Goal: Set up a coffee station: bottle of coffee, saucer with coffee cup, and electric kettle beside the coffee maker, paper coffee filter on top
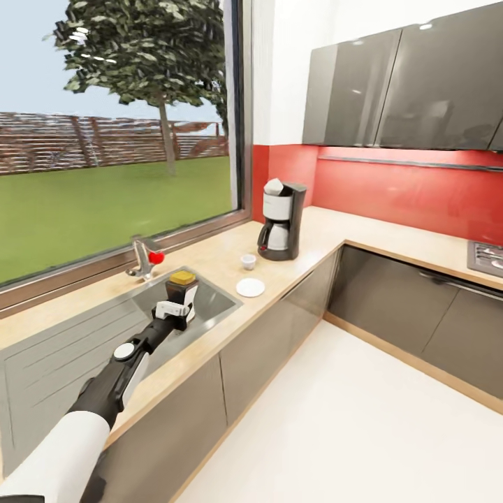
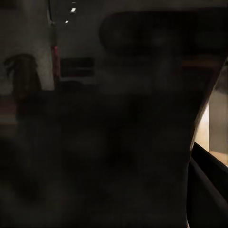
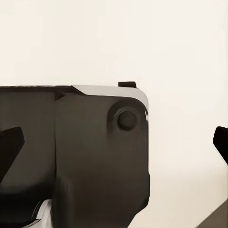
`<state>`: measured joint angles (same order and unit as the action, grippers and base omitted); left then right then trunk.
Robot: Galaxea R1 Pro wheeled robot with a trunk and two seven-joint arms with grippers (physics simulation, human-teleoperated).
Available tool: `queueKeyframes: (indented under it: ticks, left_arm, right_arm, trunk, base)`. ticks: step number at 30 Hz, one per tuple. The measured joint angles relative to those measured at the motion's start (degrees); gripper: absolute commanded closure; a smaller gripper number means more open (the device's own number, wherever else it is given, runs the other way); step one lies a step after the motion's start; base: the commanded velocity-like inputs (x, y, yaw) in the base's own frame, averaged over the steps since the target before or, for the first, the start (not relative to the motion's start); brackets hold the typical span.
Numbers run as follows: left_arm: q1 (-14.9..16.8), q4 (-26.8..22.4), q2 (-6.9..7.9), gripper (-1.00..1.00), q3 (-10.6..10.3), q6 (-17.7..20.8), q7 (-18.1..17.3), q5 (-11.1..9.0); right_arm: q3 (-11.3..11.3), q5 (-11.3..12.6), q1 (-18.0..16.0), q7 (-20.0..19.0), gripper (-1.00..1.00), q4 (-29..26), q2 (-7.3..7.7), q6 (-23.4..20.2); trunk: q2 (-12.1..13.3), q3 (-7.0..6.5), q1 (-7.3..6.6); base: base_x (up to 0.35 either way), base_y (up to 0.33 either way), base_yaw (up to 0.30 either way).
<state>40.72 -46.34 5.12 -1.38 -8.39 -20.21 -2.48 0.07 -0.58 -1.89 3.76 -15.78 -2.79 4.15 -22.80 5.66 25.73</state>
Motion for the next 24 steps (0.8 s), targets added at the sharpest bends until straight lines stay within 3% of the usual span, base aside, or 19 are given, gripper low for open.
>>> queueKeyframes:
  ticks: [24]
  left_arm:
    - [0.0, 0.0, 0.01, 1.0, 0.02, -0.08, 0.05, 0.0]
  right_arm:
    - [0.08, -0.14, 0.0, -0.01, -1.0, 0.09, 0.09, 0.07]
  trunk:
    - [0.0, 0.0, 0.0]
  base:
    - [0.282, -0.149, 0.0]
